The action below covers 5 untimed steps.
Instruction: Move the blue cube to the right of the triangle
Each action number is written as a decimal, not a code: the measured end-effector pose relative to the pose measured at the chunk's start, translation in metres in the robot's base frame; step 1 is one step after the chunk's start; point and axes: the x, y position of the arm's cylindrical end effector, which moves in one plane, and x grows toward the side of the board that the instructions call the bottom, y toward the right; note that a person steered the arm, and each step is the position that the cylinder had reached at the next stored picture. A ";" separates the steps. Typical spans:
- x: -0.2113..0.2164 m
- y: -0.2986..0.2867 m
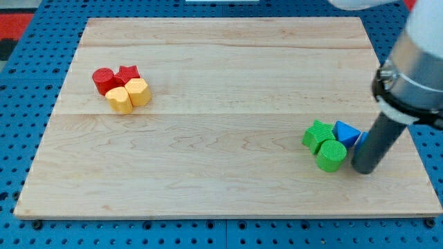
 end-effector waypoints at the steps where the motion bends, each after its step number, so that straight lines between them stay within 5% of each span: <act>1: 0.010 0.003; 3: 0.030 0.002; 5: -0.019 0.054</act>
